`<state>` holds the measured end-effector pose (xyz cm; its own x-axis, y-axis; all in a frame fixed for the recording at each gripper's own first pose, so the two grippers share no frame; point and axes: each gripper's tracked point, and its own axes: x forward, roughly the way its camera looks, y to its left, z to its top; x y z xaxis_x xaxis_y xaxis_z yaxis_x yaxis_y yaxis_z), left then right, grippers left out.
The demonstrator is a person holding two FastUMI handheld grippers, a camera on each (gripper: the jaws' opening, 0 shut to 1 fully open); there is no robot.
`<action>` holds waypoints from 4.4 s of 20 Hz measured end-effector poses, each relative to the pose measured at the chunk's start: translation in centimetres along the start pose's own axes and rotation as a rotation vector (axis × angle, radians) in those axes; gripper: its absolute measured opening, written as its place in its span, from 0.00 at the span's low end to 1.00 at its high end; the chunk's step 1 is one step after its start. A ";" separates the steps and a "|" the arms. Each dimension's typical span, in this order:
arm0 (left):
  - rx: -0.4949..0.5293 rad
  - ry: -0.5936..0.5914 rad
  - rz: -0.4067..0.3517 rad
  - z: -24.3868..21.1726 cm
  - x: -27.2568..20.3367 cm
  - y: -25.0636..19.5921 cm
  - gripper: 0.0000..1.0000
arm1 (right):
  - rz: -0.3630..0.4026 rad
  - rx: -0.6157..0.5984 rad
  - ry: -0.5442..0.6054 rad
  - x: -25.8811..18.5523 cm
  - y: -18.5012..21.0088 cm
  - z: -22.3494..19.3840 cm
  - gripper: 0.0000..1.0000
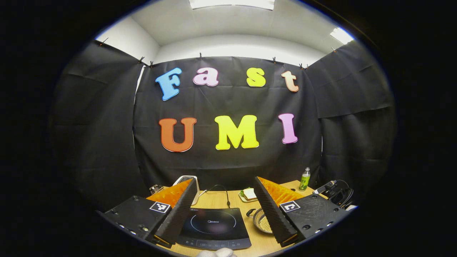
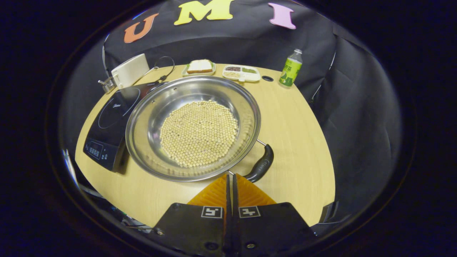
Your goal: First push the handle of the pot to place it horizontally, then grasp the pot with both hands and set it on the induction cooktop.
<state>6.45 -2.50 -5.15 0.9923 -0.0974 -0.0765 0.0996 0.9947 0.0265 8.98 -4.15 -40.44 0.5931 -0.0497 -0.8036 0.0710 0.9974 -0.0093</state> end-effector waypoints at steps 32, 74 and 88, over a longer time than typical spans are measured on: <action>0.001 0.152 0.099 -8.3 5.9 -5.8 0.96 | -0.002 -0.072 -0.107 1.2 -10.5 5.2 0.09; -0.022 0.712 0.044 -34.8 15.9 -13.6 0.96 | 0.159 0.016 -0.069 10.2 -9.1 10.7 0.95; 0.000 0.831 0.050 -36.2 15.3 -13.6 0.62 | 0.164 0.057 0.036 10.2 -8.9 9.8 0.58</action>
<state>17.58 -16.32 -42.76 0.6181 0.0034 -0.7861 0.0568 0.9972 0.0490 22.23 -14.09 -42.69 0.5714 0.1163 -0.8124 0.0216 0.9874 0.1565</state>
